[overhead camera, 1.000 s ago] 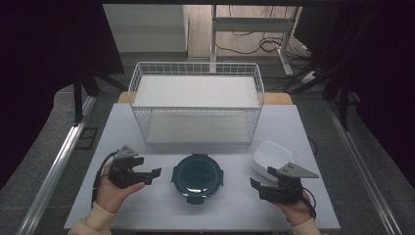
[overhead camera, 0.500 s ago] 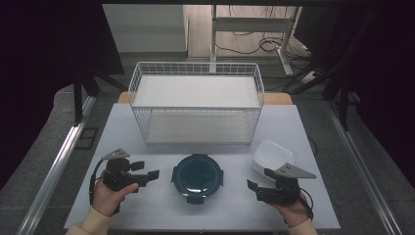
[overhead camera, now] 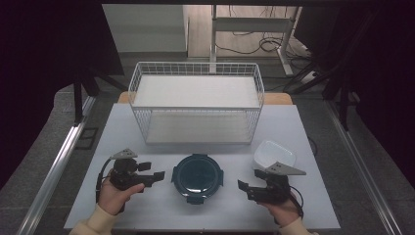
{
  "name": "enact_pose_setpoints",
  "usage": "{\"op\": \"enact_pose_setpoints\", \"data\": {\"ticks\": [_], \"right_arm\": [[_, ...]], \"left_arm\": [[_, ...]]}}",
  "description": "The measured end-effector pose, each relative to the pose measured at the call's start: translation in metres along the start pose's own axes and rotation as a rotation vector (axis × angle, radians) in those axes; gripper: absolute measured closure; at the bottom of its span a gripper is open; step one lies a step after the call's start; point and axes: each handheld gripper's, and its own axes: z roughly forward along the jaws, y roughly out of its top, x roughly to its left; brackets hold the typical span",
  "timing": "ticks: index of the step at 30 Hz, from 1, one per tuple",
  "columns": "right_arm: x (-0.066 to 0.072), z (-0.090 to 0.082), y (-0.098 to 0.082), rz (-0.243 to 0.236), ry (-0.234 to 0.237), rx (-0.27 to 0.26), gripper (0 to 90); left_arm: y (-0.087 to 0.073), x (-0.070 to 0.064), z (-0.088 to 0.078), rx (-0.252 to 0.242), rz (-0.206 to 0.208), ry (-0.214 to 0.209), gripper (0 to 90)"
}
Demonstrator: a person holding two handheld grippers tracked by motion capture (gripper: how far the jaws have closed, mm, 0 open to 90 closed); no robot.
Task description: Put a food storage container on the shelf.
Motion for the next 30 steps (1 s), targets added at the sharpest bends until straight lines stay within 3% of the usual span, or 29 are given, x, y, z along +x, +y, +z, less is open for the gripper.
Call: {"op": "enact_pose_setpoints", "data": {"ticks": [6, 9, 14, 17, 30], "right_arm": [[0.016, 0.023, 0.008, 0.053, 0.079, 0.036, 20.3], [0.020, 0.035, 0.011, 0.116, 0.126, 0.053, 20.0], [0.018, 0.046, 0.012, 0.170, 0.151, 0.073, 19.6], [0.016, 0.054, 0.013, 0.220, 0.179, 0.091, 19.1], [0.019, 0.066, 0.010, 0.268, 0.203, 0.122, 19.1]], "left_arm": [[0.004, 0.004, 0.007, -0.007, -0.068, -0.085, 23.9], [0.005, 0.004, 0.012, -0.003, -0.086, -0.103, 23.9], [0.008, 0.004, 0.027, 0.026, -0.130, -0.144, 23.8], [0.007, 0.007, 0.036, 0.039, -0.185, -0.195, 22.9], [0.004, 0.007, 0.048, 0.072, -0.208, -0.232, 22.6]]}}
